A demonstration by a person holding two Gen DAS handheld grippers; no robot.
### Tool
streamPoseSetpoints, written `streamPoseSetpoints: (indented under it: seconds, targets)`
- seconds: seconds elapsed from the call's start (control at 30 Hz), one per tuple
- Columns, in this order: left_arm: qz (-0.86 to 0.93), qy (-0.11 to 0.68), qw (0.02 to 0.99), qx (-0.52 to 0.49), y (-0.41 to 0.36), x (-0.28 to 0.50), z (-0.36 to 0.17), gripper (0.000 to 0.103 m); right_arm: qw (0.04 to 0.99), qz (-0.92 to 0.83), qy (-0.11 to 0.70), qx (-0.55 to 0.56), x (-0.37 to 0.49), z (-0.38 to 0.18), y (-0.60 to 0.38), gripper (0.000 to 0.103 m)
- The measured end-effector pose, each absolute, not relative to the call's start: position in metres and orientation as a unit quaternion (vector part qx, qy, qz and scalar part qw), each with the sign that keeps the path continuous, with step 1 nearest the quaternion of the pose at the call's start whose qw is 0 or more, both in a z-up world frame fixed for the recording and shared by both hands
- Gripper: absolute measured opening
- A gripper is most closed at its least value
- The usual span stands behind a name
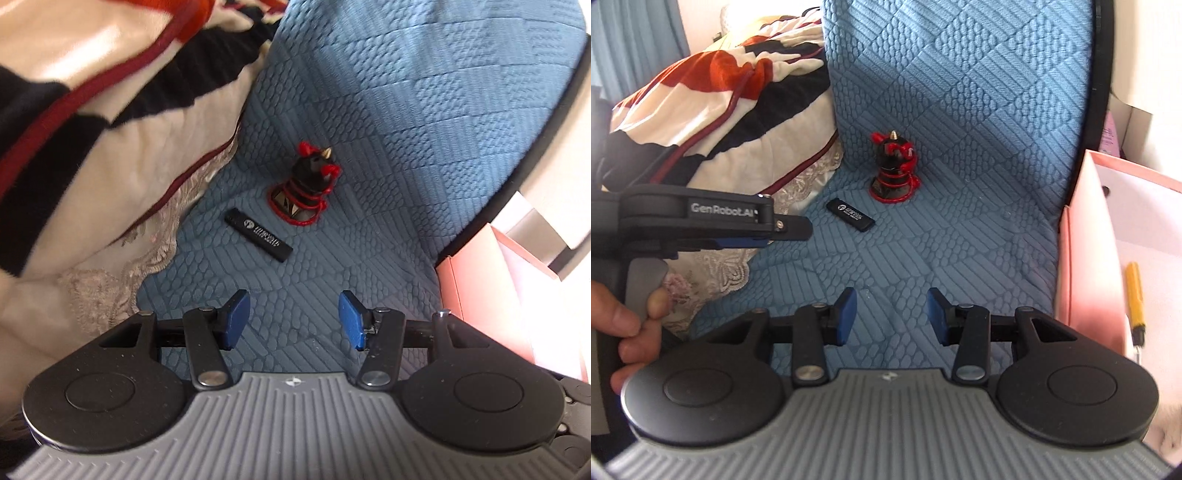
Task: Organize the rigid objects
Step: 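Withdraw both open grippers from the box back toward the mat, then grasp the black USB stick with the left gripper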
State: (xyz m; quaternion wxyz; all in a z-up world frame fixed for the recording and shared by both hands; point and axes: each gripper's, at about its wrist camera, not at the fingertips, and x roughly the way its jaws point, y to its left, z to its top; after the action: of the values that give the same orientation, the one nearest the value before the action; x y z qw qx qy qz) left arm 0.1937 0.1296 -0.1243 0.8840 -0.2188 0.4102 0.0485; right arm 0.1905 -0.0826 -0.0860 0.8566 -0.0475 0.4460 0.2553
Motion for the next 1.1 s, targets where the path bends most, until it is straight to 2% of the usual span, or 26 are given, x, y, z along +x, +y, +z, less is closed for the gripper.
streamPoseSetpoints:
  seconds: [0.23,0.47,0.97,1.07,1.1]
  targets:
    - [0.044,0.447,0.848,-0.281,0.153,0.233,-0.151,0.059,0.843,0.272,0.456,-0.088,0.215,-0.11,-0.061,0.045]
    - [0.055,0.456,0.839,-0.291,0.164,0.261,-0.164,0.059,0.829,0.289,0.467,-0.101,0.244,-0.136,-0.034,0.045]
    - [0.054,0.46,0.826,-0.321,0.182,0.283,-0.177,0.059,0.834,0.358,0.397,-0.135,0.288,-0.191,0.018,0.043]
    - [0.053,0.469,0.82,-0.324,0.182,0.286,-0.181,0.058,0.825,0.379,0.394,-0.143,0.29,-0.193,0.024,0.038]
    - [0.052,0.47,0.819,-0.325,0.181,0.288,-0.181,0.058,0.823,0.381,0.394,-0.15,0.29,-0.191,0.025,0.028]
